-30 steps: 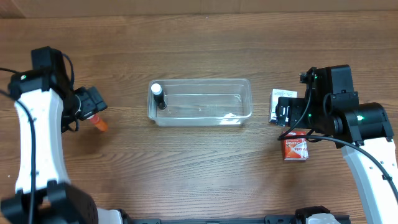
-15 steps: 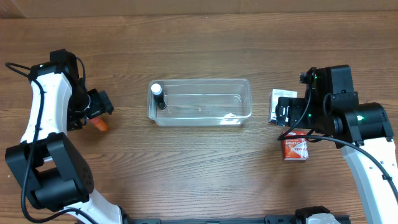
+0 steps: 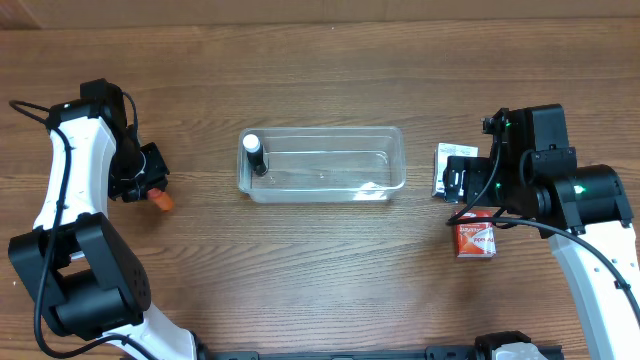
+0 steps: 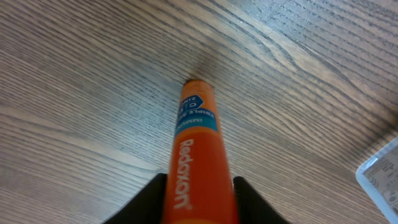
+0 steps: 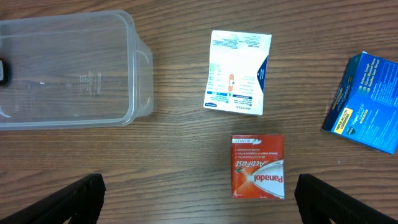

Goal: Pack container
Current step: 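Grasp the orange Redoxon tube and place it in the container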

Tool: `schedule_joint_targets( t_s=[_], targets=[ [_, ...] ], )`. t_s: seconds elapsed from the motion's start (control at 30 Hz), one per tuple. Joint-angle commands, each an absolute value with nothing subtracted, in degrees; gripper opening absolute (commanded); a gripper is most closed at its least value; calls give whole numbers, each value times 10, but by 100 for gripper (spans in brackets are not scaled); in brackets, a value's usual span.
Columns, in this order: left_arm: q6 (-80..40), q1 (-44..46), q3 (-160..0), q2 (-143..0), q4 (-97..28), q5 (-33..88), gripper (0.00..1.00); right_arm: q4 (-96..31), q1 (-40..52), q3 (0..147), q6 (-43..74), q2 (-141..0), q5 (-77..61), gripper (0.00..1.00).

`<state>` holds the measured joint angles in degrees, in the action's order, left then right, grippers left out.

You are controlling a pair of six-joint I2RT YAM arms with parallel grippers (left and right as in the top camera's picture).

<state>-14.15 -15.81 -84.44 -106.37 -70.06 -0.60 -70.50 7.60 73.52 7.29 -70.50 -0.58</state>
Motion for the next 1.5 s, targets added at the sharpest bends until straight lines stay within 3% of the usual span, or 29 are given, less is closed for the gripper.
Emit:
schedule_joint_targets(
  t_s=[0.0, 0.33, 0.57, 0.9, 1.1, 1.47],
  targets=[
    [-137, -161, -841, -1069, -702, 0, 30, -702, 76, 752, 75, -700, 1, 100],
    [-155, -157, -853, -1056, -721, -6, 4, -702, 76, 752, 75, -700, 1, 100],
    [-159, -97, -913, -971, -765, -6, 4, -702, 76, 752, 75, -700, 1, 100],
    [-164, 84, -1040, -893, -808, -4, 5, -702, 76, 752, 75, -700, 1, 100],
    [-168, 146, -1040, -940, -819, -4, 5, -702, 76, 752, 75, -700, 1, 100],
    [-167, 155, -1034, -1075, -845, 1, 4, -704, 76, 752, 75, -700, 1, 100]
  ],
)
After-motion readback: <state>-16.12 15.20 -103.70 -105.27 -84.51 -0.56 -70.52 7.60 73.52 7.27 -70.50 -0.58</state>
